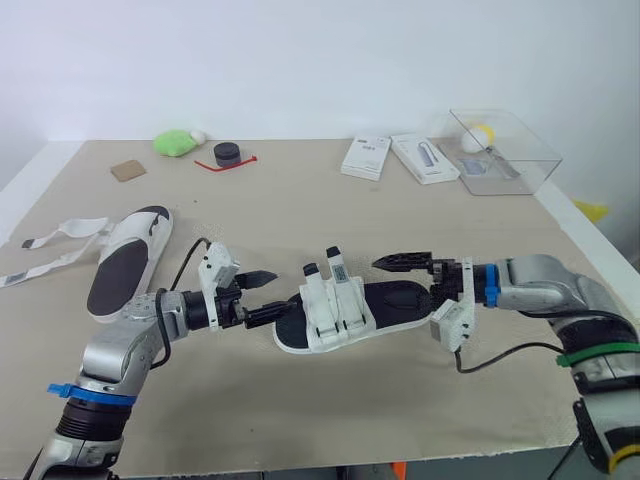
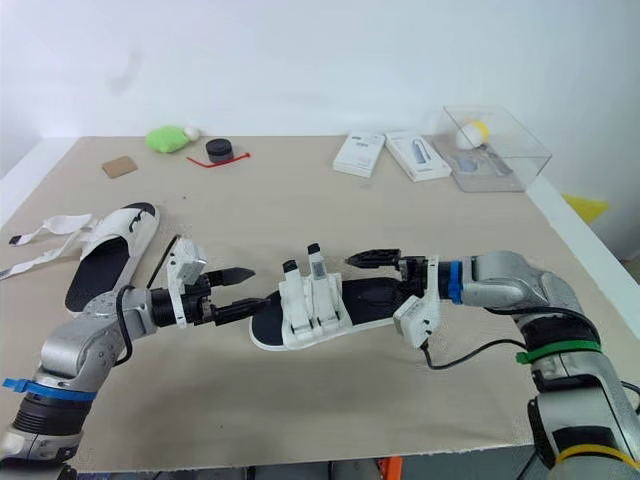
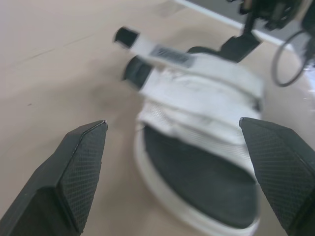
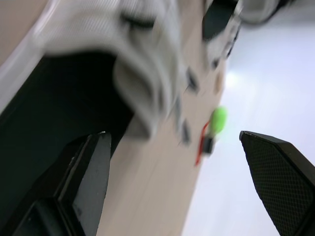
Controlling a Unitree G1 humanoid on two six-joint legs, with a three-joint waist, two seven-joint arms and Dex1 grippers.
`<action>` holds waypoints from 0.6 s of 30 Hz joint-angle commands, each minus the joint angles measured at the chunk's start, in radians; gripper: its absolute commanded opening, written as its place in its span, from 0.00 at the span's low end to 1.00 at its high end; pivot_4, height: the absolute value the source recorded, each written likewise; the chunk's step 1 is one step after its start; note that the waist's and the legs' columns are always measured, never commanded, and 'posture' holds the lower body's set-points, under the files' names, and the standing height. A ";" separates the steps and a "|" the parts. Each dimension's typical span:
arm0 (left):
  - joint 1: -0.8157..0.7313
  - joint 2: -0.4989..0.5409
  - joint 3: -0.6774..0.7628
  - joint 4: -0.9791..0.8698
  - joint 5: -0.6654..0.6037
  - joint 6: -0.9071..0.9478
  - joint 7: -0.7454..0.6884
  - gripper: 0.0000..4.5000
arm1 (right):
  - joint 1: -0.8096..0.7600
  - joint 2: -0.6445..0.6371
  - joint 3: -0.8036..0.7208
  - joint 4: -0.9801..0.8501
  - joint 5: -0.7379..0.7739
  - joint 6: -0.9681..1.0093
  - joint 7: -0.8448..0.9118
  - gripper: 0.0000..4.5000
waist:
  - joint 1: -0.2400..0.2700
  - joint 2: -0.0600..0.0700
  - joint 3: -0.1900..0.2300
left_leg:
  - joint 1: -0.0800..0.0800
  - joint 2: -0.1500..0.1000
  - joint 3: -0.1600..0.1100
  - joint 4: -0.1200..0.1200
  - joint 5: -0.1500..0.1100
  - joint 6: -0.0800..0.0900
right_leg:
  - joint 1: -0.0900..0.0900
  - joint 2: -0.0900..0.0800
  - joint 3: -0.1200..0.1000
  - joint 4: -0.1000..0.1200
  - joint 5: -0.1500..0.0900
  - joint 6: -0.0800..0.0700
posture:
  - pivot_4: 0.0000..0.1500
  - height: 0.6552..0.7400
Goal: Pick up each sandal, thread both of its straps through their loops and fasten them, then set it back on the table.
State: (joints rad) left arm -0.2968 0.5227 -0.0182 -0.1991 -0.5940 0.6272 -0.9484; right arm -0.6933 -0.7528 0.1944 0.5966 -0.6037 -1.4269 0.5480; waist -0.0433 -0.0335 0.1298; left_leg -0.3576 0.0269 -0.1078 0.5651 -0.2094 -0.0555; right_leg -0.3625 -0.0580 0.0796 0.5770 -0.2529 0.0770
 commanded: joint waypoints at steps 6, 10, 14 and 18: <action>-0.032 0.011 0.011 -0.063 -0.047 0.034 -0.002 1.00 | -0.061 0.037 0.038 0.039 -0.152 -0.061 -0.164 0.71 | 0.000 0.001 0.001 | 0.000 -0.003 0.000 0.000 0.002 -0.002 | 0.006 0.000 0.005 0.000 0.001 -0.001 | 1.00 1.00; -0.034 0.005 0.006 -0.059 -0.041 0.028 0.006 1.00 | -0.068 0.036 0.045 0.046 -0.187 -0.038 -0.220 0.30 | 0.000 0.001 0.001 | 0.001 -0.004 -0.001 0.000 0.002 -0.002 | 0.007 0.000 0.005 0.000 0.001 -0.001 | 1.00 1.00; -0.037 -0.002 0.002 -0.053 -0.037 0.019 0.012 1.00 | -0.065 0.022 0.047 0.058 -0.199 0.002 -0.263 0.00 | 0.000 0.001 0.001 | 0.001 -0.004 -0.001 0.000 0.002 -0.002 | 0.008 0.000 0.005 0.001 0.002 -0.002 | 1.00 1.00; -0.056 -0.022 0.002 -0.041 -0.030 -0.001 0.023 1.00 | -0.056 0.003 0.009 0.048 -0.162 0.123 -0.294 0.00 | 0.000 0.001 0.001 | 0.001 -0.005 -0.002 0.000 0.002 -0.001 | 0.008 0.000 0.005 0.001 0.003 -0.003 | 1.00 1.00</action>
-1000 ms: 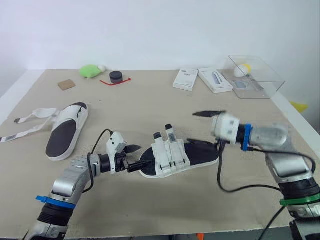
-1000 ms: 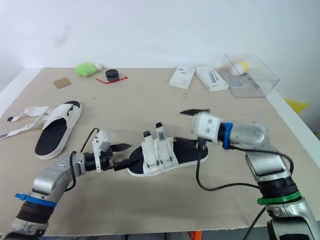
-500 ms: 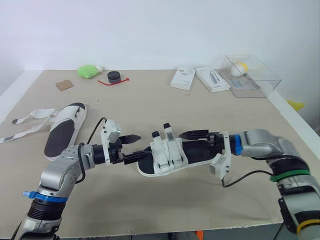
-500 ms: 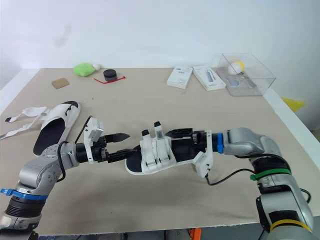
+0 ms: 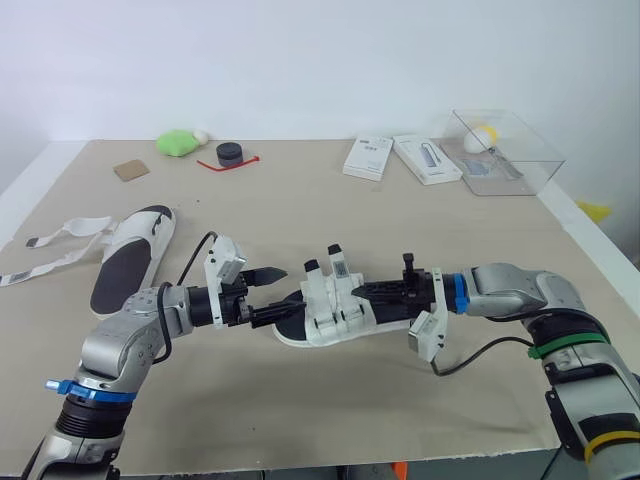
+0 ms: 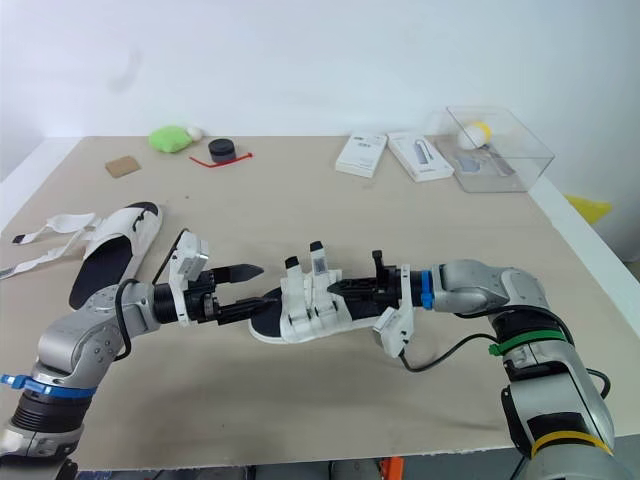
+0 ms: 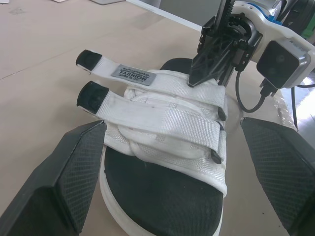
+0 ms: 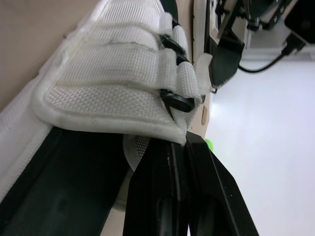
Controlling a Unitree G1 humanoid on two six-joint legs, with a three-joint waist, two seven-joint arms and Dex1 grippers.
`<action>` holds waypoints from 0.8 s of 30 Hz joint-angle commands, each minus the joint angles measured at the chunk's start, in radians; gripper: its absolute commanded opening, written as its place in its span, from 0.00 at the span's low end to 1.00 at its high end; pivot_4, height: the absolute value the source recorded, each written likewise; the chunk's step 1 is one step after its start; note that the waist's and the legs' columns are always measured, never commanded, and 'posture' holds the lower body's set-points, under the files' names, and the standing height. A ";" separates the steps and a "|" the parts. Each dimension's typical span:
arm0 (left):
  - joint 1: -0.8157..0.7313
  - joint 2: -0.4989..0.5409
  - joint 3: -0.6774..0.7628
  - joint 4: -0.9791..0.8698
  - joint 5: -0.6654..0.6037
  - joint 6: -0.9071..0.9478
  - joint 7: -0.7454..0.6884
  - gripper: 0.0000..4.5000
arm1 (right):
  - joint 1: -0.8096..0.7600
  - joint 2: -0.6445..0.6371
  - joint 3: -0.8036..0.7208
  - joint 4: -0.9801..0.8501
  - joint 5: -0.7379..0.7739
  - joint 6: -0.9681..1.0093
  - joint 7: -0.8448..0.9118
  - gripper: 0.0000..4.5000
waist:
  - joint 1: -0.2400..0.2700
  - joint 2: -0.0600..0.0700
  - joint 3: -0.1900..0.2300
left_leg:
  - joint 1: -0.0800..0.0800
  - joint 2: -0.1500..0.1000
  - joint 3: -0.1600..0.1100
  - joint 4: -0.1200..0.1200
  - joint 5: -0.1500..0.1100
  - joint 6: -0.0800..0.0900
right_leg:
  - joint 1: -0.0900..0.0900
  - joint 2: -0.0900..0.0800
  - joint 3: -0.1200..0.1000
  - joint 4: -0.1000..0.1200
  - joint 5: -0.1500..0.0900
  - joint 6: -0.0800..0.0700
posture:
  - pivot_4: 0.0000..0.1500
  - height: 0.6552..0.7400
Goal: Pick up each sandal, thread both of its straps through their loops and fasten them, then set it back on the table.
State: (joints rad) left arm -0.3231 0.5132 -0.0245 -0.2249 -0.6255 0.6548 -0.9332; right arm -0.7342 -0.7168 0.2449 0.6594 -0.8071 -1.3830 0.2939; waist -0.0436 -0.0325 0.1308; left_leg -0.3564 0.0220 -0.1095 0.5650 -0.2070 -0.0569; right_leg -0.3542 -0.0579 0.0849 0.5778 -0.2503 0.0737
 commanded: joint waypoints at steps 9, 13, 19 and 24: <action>-0.111 -0.093 -0.021 0.045 0.051 -0.092 0.047 1.00 | 0.100 -0.107 -0.222 -0.213 -0.027 0.807 -0.101 0.00 | 0.003 0.000 0.000 | -0.002 -0.007 -0.001 0.000 0.002 0.001 | 0.000 0.000 0.009 0.000 0.003 0.004 | 1.00 1.00; -0.132 -0.118 -0.041 0.077 0.078 -0.123 0.042 1.00 | 0.166 -0.116 -0.282 -0.248 -0.062 1.199 -0.057 0.00 | 0.008 0.001 -0.001 | -0.002 -0.008 -0.002 0.000 0.002 0.001 | 0.001 0.000 0.012 0.000 0.003 0.006 | 1.00 1.00; -0.171 -0.142 -0.057 0.140 0.102 -0.159 0.024 1.00 | 0.222 -0.125 -0.243 -0.257 -0.062 1.477 0.028 0.00 | 0.007 0.002 -0.001 | -0.003 -0.009 -0.001 0.000 0.002 0.002 | 0.001 0.000 0.013 0.000 0.003 0.008 | 1.00 1.00; -0.173 -0.136 -0.055 0.150 0.118 -0.175 0.019 1.00 | 0.251 -0.139 -0.227 -0.299 -0.014 1.542 0.094 0.17 | -0.007 0.004 -0.002 | -0.002 -0.009 0.000 0.000 0.002 0.002 | 0.001 0.001 0.014 0.000 0.004 0.010 | 1.00 1.00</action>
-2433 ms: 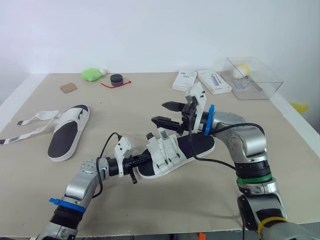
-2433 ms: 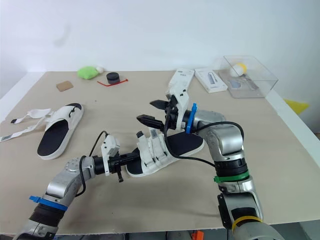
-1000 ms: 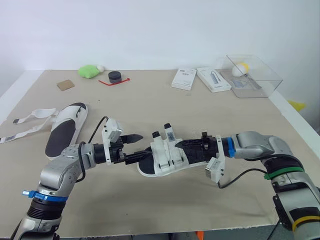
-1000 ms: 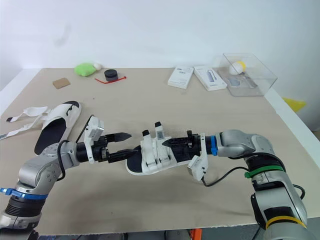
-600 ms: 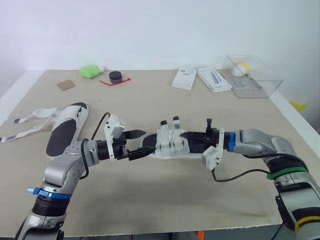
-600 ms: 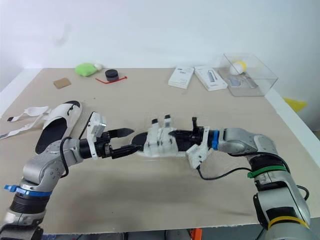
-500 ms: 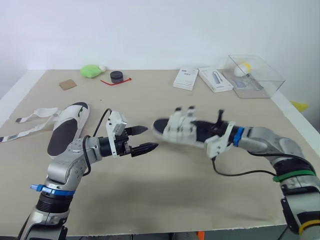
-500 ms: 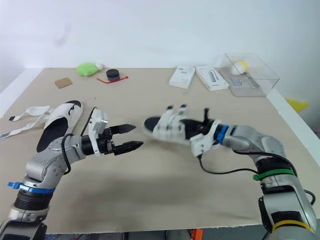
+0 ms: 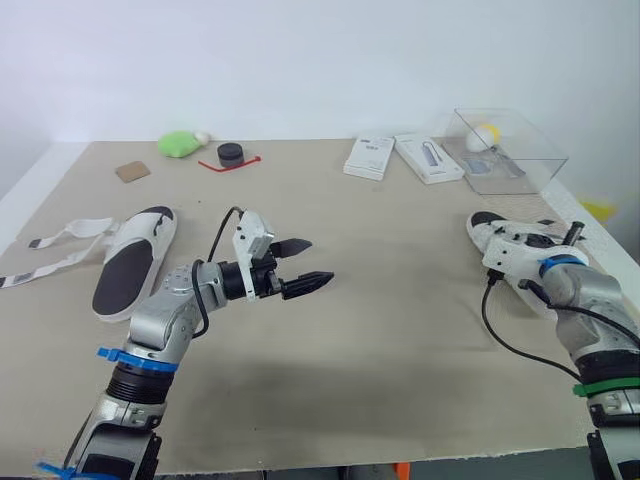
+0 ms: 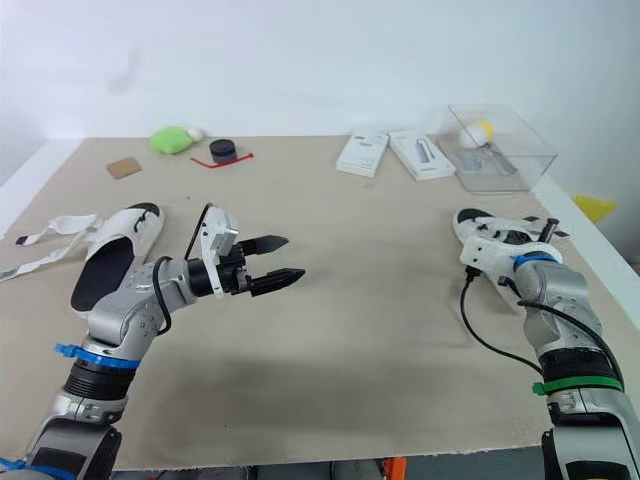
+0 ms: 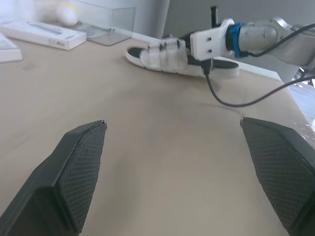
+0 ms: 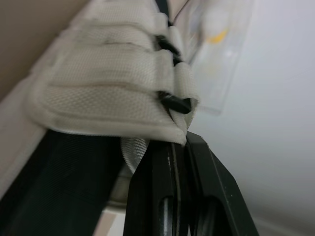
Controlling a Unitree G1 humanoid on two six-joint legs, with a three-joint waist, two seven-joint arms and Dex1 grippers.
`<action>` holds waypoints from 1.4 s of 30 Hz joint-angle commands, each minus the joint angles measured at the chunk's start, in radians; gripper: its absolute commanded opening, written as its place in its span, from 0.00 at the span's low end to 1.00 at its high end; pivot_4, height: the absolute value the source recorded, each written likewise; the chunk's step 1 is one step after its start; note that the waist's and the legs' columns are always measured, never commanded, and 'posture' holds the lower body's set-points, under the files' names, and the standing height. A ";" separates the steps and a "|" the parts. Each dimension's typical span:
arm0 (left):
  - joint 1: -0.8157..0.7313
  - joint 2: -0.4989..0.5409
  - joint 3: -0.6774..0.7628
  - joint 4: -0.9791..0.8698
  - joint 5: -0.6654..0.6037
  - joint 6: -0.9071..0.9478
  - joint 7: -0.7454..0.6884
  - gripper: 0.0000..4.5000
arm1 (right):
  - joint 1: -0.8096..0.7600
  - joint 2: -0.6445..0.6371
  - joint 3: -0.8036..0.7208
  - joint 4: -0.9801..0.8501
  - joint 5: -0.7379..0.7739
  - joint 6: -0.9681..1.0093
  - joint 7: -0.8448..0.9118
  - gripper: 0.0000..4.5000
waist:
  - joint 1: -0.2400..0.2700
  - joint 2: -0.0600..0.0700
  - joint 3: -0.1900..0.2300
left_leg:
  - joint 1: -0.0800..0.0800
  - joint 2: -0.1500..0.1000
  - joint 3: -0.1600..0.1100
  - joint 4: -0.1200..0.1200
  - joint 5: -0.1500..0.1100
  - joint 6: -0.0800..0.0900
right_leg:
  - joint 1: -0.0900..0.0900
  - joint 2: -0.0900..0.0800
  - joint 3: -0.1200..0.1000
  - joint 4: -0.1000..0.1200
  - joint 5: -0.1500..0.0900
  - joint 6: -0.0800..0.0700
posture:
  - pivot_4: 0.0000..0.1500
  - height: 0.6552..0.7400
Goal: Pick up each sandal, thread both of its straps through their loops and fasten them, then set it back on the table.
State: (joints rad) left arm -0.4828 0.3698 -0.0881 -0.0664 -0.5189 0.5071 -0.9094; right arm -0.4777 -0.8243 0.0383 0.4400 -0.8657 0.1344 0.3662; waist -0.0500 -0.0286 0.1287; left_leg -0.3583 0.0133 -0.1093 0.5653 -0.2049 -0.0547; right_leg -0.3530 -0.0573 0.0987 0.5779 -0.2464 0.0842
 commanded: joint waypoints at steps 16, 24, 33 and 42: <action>0.061 0.133 0.105 -0.023 0.192 -0.186 0.127 1.00 | 0.000 -0.047 -0.389 -0.547 0.883 0.401 0.617 0.99 | -0.009 -0.004 0.002 | 0.001 0.002 0.000 0.001 0.001 0.001 | 0.002 0.001 0.000 -0.001 0.000 0.002 | 1.00 1.00; 0.156 0.263 0.189 -0.049 0.456 -0.353 0.356 1.00 | -0.173 0.312 -0.280 -0.753 1.362 0.717 0.597 0.99 | 0.000 -0.004 0.002 | 0.003 0.011 -0.001 0.001 0.001 0.001 | -0.002 0.010 -0.001 0.000 0.001 -0.003 | 1.00 1.00; 0.337 0.385 0.293 -0.064 0.750 -0.450 0.592 1.00 | -0.199 0.476 -0.075 -0.693 1.478 0.671 0.616 0.99 | 0.009 -0.004 0.000 | -0.001 0.012 -0.002 -0.002 -0.003 -0.001 | -0.008 0.010 -0.005 0.003 0.002 -0.004 | 1.00 1.00; 0.367 0.419 0.299 0.021 0.895 -0.387 0.698 1.00 | -0.202 0.473 -0.014 -0.703 1.502 0.643 0.612 0.99 | 0.007 -0.004 0.001 | -0.001 0.015 -0.001 -0.001 -0.002 0.000 | -0.014 0.010 -0.010 0.009 0.000 -0.009 | 1.00 1.00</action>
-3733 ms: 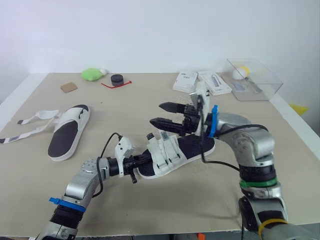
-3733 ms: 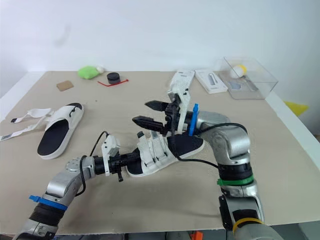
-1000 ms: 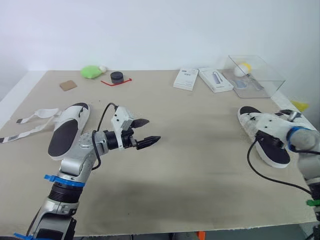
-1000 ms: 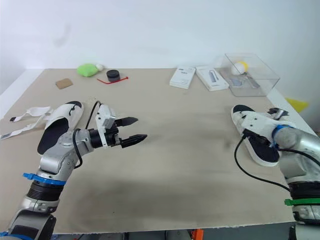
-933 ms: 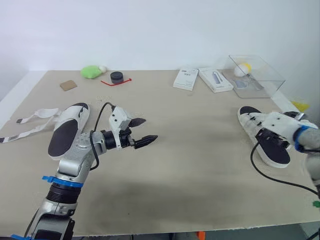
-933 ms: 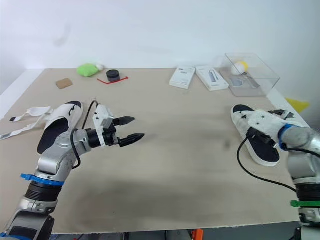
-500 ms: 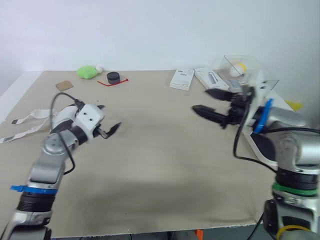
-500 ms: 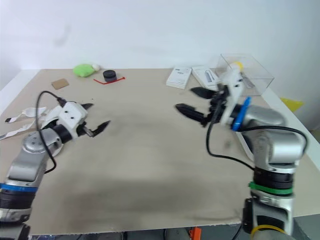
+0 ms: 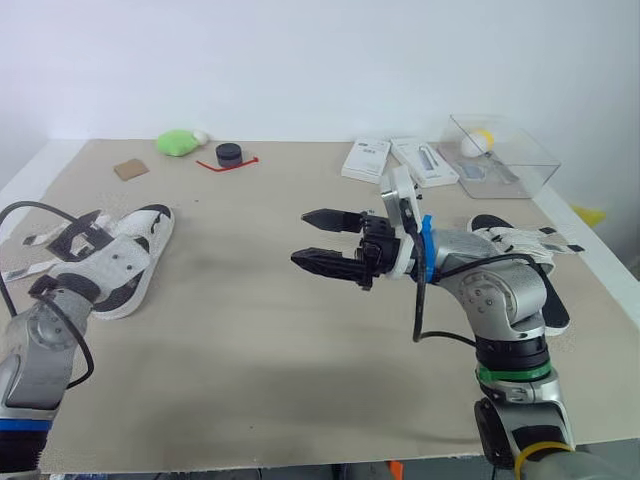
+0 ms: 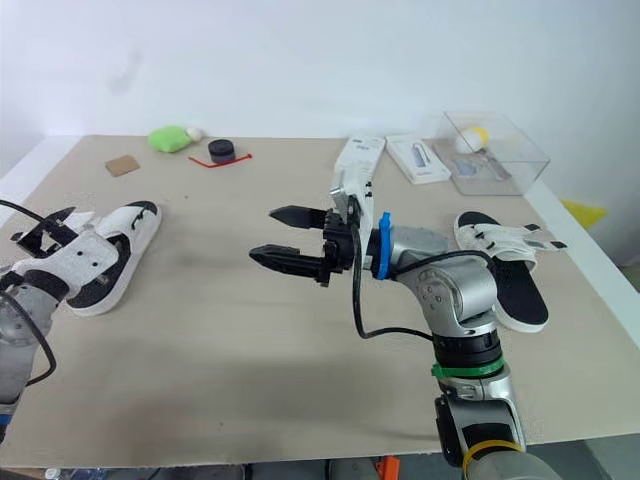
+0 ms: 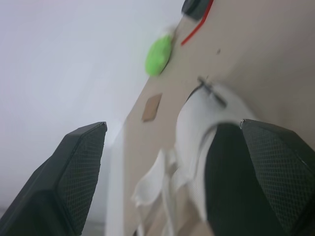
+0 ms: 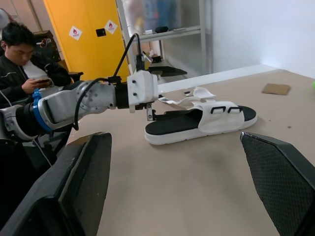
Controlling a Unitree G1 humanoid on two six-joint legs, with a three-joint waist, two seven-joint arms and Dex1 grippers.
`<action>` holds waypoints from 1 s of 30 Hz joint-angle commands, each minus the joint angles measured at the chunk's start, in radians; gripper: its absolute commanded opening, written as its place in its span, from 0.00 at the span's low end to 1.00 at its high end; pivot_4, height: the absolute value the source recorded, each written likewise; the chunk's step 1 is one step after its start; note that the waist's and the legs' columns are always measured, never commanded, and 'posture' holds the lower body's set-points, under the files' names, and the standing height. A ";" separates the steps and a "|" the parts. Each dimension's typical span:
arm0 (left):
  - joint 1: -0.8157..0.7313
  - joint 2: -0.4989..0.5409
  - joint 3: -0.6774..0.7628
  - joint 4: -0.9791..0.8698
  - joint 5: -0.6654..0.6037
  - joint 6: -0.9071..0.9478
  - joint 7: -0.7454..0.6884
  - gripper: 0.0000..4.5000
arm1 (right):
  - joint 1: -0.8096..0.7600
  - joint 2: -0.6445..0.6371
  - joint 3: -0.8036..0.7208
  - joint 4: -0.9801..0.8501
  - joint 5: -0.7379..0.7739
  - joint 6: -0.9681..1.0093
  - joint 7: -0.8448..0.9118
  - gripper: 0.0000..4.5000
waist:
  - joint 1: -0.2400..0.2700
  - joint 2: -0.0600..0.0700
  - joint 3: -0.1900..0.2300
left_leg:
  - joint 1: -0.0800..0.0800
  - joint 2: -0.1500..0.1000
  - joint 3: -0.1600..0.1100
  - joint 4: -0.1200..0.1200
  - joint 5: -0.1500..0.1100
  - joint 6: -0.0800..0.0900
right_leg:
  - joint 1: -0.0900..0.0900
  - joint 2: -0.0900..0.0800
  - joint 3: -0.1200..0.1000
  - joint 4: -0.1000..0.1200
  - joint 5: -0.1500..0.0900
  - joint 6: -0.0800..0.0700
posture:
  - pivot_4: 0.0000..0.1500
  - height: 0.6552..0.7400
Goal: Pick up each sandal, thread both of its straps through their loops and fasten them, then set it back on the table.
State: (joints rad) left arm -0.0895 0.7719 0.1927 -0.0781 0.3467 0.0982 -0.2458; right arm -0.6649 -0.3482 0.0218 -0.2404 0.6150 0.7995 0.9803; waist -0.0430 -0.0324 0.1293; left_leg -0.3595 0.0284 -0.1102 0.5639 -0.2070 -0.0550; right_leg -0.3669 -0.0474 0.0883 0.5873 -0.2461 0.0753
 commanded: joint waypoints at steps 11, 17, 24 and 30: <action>-0.245 0.034 -0.118 0.295 0.104 -0.009 0.032 1.00 | -0.034 -0.005 0.013 0.005 0.016 -0.055 -0.041 0.99 | 0.000 -0.002 -0.001 | 0.000 0.001 0.000 0.000 0.000 0.000 | -0.002 0.000 -0.005 0.006 0.001 0.000 | 1.00 1.00; -0.305 0.050 -0.169 0.423 0.124 -0.005 0.026 1.00 | -0.036 -0.011 0.013 0.009 0.011 -0.074 -0.058 0.99 | -0.005 -0.002 -0.001 | 0.000 0.002 0.000 0.000 0.000 0.000 | -0.003 0.000 -0.007 0.007 0.003 0.002 | 1.00 1.00; -0.334 0.053 -0.190 0.468 0.115 -0.030 0.032 0.71 | -0.039 -0.013 0.010 0.007 0.019 -0.079 -0.073 1.00 | -0.002 -0.002 -0.001 | 0.000 0.002 0.000 0.000 0.000 0.001 | -0.003 -0.001 -0.008 0.007 0.003 0.002 | 1.00 1.00; -0.360 0.051 -0.203 0.504 0.110 -0.078 0.037 0.03 | -0.036 -0.013 0.010 -0.001 0.024 -0.079 -0.080 1.00 | -0.002 -0.002 -0.001 | 0.000 0.002 0.000 0.000 0.000 0.001 | -0.003 -0.001 -0.008 0.008 0.003 0.002 | 1.00 1.00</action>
State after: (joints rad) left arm -0.4154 0.8033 -0.0181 0.4255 0.4597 0.0435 -0.2210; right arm -0.6794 -0.3551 0.0412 -0.2126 0.6221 0.7379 0.9064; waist -0.0447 -0.0346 0.1280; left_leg -0.3595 0.0304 -0.1102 0.5636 -0.2065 -0.0544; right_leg -0.3699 -0.0479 0.0804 0.5949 -0.2430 0.0768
